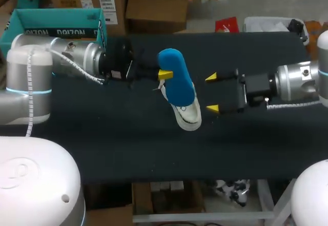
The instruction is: Open the shoe tongue, take the insole out of the shoe, put the insole back into the shoe, and pack the shoe into the shoebox
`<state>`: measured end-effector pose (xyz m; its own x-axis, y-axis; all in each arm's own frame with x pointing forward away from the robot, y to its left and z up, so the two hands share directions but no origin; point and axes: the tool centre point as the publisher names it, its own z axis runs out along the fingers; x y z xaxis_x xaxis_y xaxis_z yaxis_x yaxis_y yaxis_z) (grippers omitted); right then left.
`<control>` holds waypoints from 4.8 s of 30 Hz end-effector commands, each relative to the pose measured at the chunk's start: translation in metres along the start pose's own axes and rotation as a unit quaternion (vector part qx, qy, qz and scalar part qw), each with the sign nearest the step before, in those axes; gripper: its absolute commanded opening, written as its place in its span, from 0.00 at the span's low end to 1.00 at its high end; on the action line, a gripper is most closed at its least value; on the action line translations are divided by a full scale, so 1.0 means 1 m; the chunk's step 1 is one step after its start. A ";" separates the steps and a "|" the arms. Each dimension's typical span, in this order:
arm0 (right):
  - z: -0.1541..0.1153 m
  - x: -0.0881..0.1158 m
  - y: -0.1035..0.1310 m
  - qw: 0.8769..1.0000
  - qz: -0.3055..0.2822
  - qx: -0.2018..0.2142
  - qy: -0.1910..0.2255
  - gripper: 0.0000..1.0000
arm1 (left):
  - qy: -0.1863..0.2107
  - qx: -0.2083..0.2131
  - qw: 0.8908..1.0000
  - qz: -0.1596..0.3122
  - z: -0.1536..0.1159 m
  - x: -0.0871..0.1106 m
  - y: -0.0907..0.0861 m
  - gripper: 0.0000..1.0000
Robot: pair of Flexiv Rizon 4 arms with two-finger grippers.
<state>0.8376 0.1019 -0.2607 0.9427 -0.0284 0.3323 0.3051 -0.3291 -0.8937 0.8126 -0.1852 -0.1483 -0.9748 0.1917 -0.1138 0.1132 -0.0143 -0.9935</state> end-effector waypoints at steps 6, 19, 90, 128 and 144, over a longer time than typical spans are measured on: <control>0.012 -0.001 0.005 1.000 0.012 0.016 -0.011 0.83 | -0.027 0.012 0.999 0.045 0.016 -0.008 0.024 0.00; 0.019 -0.007 0.003 0.999 0.020 0.035 -0.011 0.47 | -0.038 0.012 0.997 0.063 0.031 -0.025 0.043 0.00; 0.033 -0.086 -0.032 0.976 -0.015 0.168 -0.134 0.00 | 0.321 -0.132 0.934 -0.084 -0.058 -0.076 0.101 1.00; 0.031 -0.096 -0.038 0.966 -0.044 0.167 -0.195 0.00 | 0.513 -0.129 0.846 0.067 -0.051 -0.083 0.102 1.00; 0.031 -0.096 -0.038 0.966 -0.044 0.167 -0.195 0.00 | 0.513 -0.129 0.846 0.067 -0.051 -0.083 0.102 1.00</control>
<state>0.7396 0.1464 -0.2684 0.8706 0.3635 0.3315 0.3515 0.0116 -0.9361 0.9056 -0.1515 -0.2368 -0.3922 0.9168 -0.0753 0.3917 0.0924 -0.9154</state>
